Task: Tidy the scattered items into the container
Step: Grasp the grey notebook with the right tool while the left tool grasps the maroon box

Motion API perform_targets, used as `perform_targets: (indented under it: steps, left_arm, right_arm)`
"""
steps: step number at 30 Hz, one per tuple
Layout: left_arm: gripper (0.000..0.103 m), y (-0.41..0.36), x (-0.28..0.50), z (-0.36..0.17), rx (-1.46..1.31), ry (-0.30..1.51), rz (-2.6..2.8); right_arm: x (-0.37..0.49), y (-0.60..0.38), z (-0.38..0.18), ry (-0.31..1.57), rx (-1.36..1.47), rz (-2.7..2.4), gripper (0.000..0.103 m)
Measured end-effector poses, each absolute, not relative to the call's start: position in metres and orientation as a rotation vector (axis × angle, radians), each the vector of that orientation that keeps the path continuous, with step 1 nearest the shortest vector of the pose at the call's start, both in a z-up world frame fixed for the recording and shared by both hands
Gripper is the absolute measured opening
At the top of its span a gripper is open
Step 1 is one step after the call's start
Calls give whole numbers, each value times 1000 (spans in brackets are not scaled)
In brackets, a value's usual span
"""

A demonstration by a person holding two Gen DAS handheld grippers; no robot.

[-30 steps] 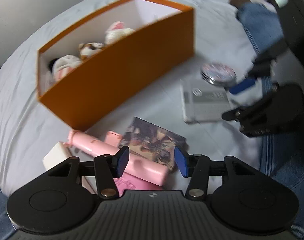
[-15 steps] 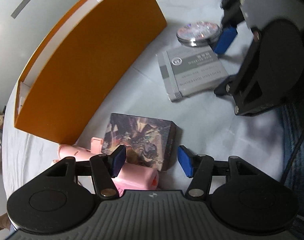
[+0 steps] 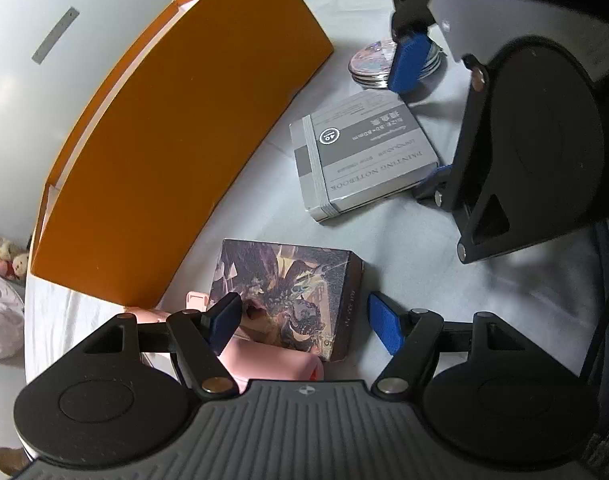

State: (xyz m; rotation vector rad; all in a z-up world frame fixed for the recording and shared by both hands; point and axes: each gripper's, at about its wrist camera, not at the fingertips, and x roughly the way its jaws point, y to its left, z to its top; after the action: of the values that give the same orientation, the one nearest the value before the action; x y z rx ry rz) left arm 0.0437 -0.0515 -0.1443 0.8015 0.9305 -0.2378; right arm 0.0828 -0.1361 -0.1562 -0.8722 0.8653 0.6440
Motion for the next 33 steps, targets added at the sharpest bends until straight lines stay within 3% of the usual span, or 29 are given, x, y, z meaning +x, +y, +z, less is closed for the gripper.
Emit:
perform_targets:
  steps: [11,14,16,18,24,30,33]
  left_arm:
    - [83,-41,51,-140,737,931,-258]
    - [76,-38,53,-137,708,924,-257]
    - [70,-38,53,-134,702,915,-262]
    - [61,-40,49,-131,712,896,-269]
    - [40,-44,41,-112,716,847,-257]
    - [29,-31,45,-82,628,796,-166]
    - [29,-21,52,-73,561,798,-126]
  right_arm:
    - [91,-129,-165,819,-906,735,79]
    - [92,-132,-165,829,-885,738,79]
    - [91,-132,-164,825,-882,742,76]
    - [85,-132,-161,797,-890,748,62]
    - [73,-138,-144,748,-852,750,37]
    - [78,-148,-119,693,-756,678,21]
    - [88,-150,-115,692,-730,622,20]
